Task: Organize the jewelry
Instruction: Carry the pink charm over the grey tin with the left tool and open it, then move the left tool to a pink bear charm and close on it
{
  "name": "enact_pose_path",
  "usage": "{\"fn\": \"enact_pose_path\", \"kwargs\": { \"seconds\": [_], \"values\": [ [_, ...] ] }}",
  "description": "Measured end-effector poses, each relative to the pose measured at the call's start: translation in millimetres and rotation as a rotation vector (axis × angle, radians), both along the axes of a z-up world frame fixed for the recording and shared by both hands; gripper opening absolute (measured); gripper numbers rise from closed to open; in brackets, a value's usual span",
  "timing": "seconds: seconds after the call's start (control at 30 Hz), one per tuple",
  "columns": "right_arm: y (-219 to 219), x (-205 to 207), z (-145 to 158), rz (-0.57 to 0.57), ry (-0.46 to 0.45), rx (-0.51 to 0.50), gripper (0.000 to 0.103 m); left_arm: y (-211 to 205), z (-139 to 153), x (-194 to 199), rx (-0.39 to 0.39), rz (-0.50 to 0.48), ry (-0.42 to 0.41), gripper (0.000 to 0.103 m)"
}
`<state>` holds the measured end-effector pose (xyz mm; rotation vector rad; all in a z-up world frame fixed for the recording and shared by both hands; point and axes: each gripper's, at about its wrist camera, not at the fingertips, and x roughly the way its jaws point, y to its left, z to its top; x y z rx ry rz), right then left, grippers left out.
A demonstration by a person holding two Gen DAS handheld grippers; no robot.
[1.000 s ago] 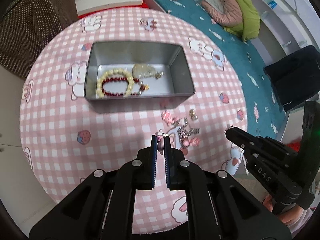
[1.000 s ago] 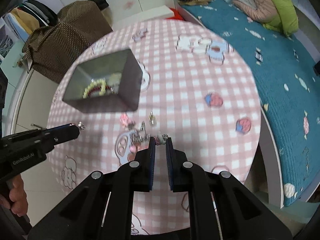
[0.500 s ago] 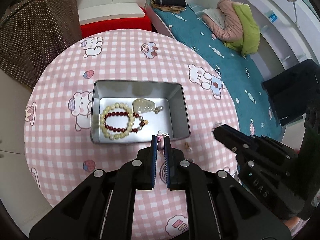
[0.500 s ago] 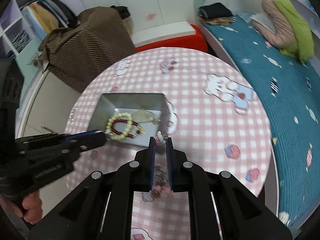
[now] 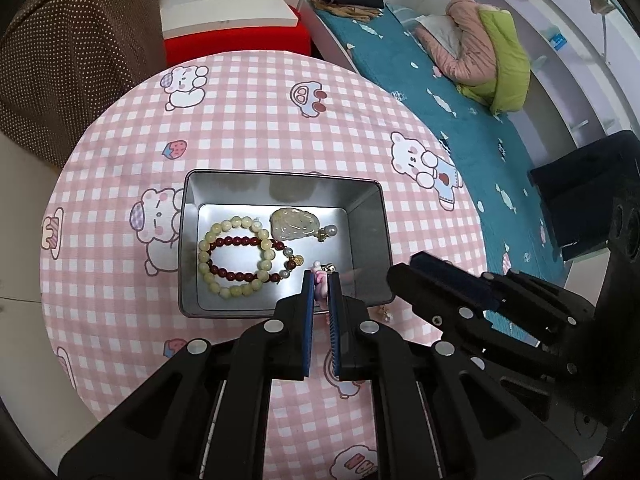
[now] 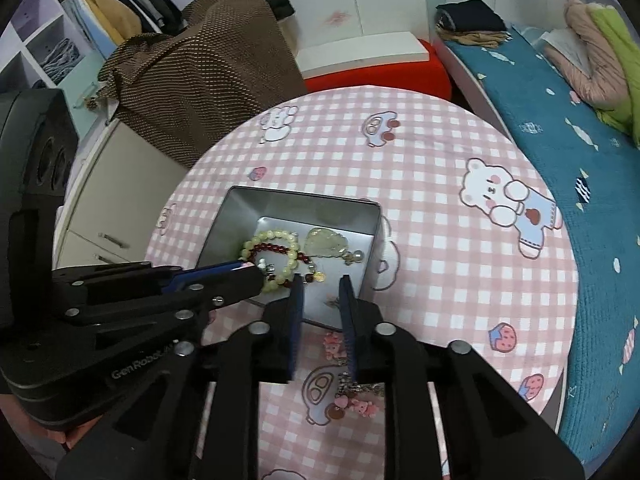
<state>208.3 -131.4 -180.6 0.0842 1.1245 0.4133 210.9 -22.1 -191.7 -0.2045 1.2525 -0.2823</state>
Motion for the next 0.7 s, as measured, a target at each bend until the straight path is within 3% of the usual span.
{"fn": "enact_pose_path", "kwargs": {
  "seconds": [0.1, 0.13, 0.27, 0.37, 0.5, 0.7],
  "values": [
    [-8.0, 1.3, -2.7, -0.035, 0.01, -0.019, 0.044, 2.6, -3.7, 1.7, -0.007, 0.003, 0.014, 0.008],
    [-11.6, 1.2, -3.1, -0.05, 0.012, -0.018, 0.046, 3.0, -4.5, 1.8, -0.007, 0.004, 0.015, 0.008],
    [-20.9, -0.8, -4.3, -0.082, 0.019, -0.034, 0.048, 2.3, -5.5, 1.0, -0.004, -0.006, 0.018, 0.008],
    [-25.5, -3.7, -4.3, -0.102, 0.023, -0.038, 0.048, 2.7, -6.6, -1.3, -0.003, -0.01, 0.023, 0.014],
    [-29.7, -8.4, -1.7, -0.132, 0.013, -0.053, 0.055, 2.0, -6.3, -3.9, -0.003, -0.014, 0.024, 0.014],
    [-35.0, -16.7, 1.2, -0.154, 0.003, -0.057, 0.057, -0.2, -4.0, -12.7, 0.001, -0.027, 0.018, 0.014]
  ]
}}
